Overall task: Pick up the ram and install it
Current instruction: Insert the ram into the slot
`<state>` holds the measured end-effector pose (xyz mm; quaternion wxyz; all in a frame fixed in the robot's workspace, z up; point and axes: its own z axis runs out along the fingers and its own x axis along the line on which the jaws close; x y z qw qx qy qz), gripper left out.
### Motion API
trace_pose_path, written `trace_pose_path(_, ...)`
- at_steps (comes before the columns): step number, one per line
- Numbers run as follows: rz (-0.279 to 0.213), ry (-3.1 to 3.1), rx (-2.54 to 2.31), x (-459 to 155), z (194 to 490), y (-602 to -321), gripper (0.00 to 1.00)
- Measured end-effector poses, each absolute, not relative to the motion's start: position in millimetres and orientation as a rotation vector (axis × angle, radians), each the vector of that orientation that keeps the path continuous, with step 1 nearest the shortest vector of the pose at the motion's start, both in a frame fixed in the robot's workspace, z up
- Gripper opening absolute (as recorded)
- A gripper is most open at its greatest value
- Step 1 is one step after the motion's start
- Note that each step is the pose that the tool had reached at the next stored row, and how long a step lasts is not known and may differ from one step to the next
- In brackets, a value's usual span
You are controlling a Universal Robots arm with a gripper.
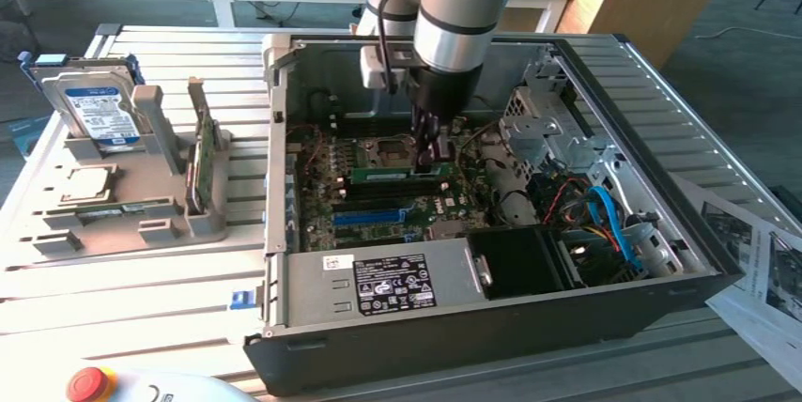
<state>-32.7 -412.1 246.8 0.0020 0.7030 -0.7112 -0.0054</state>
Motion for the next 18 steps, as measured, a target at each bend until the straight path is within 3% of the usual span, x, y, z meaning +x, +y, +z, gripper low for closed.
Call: trace_pose_path(18, -0.017, -2.231, 2.206, -35.6, 245.3, -412.2, 0.12)
